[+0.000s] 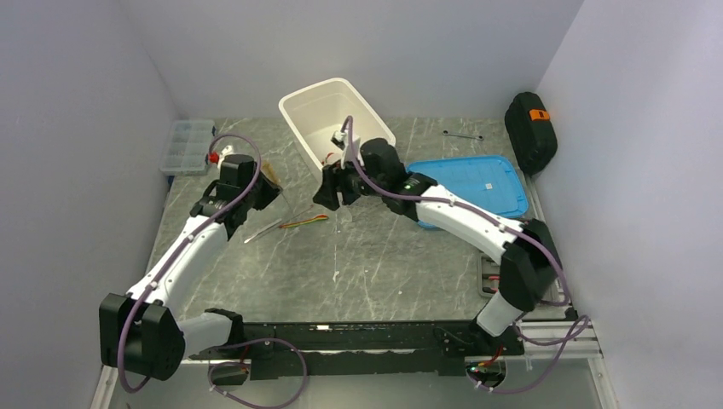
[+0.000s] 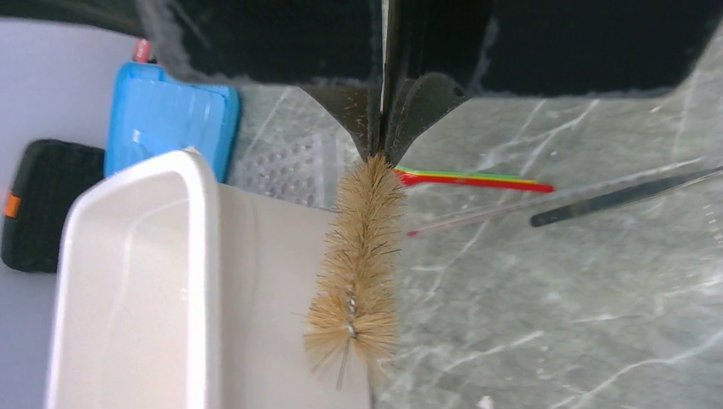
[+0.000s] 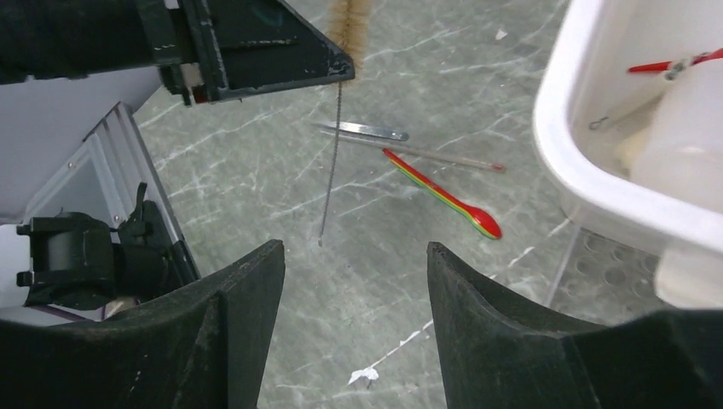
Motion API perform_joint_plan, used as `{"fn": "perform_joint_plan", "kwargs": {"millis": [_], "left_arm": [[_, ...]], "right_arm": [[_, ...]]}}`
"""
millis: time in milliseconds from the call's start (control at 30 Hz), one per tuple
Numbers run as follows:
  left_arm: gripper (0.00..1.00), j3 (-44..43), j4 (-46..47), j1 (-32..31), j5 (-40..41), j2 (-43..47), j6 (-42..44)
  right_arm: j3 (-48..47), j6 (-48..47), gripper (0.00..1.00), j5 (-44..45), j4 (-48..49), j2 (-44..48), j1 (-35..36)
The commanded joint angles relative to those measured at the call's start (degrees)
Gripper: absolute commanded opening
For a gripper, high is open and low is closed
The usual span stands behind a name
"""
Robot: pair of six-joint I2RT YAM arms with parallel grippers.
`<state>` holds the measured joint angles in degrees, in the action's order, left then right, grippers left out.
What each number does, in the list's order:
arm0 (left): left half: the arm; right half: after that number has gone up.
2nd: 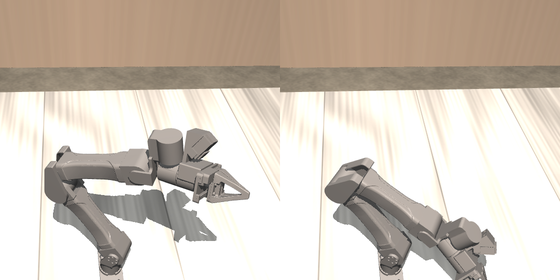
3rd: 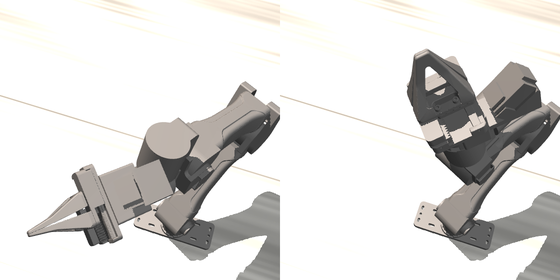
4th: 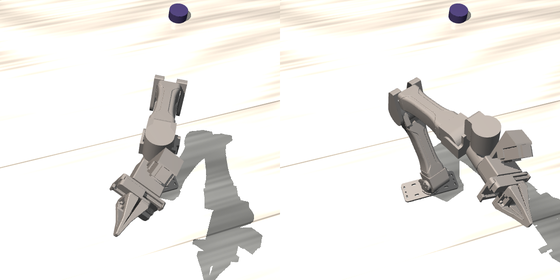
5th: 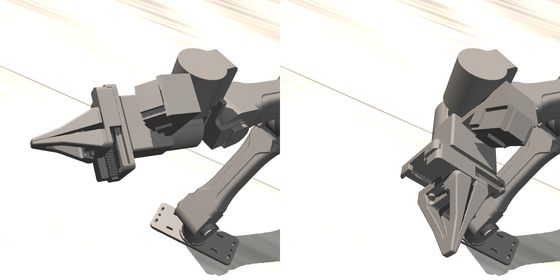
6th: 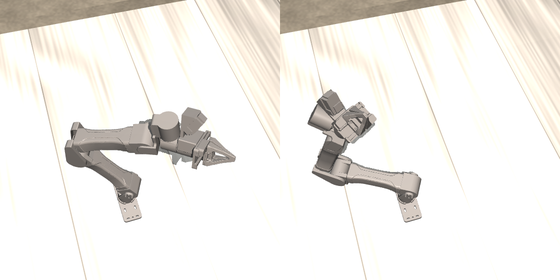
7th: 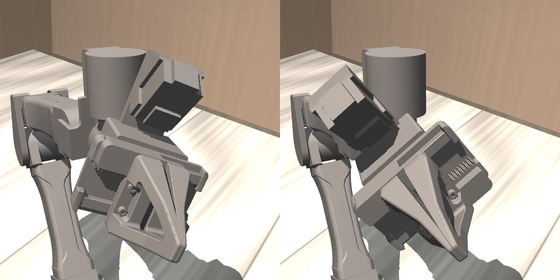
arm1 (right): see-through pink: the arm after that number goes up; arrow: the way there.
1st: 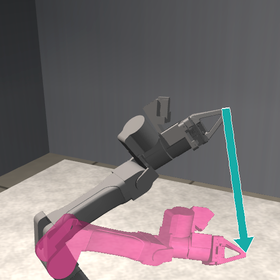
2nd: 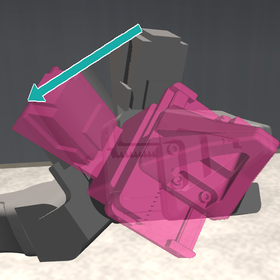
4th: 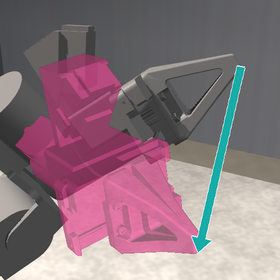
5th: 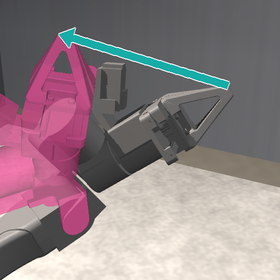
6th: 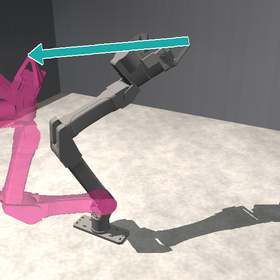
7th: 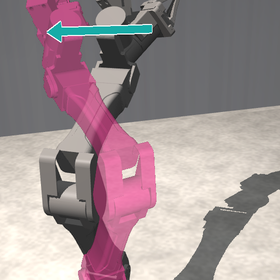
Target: Organize the chemistry lab equipment
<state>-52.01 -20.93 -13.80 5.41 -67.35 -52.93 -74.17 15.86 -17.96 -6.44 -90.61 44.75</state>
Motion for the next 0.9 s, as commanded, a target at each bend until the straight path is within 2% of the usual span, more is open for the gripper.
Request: {"fn": "perform_joint_plan", "kwargs": {"millis": [0,133,433,633,867], "left_arm": [[0.03,0.99,8.54,-0.43,-4.87,1.60,-1.19],[0.03,2.36,10.75,-0.44,-7.79,4.55,-0.86],[0.03,5.60,13.50,-0.44,-8.93,10.37,0.79],[0.03,6.18,14.81,-0.42,-10.27,10.72,1.08],[0.03,6.21,15.06,-0.44,-10.80,10.75,1.43]], "right_arm": [[-6.24,0.73,0.63,-6.14,1.55,-5.28,0.43],[-9.14,0.96,0.61,-9.60,0.73,-10.58,0.45],[-15.58,1.33,0.57,-15.74,-0.62,-18.58,0.69],[-16.44,3.87,0.54,-19.57,2.31,-20.16,0.87],[-18.40,2.73,0.52,-18.25,-1.33,-20.44,0.93]]}}
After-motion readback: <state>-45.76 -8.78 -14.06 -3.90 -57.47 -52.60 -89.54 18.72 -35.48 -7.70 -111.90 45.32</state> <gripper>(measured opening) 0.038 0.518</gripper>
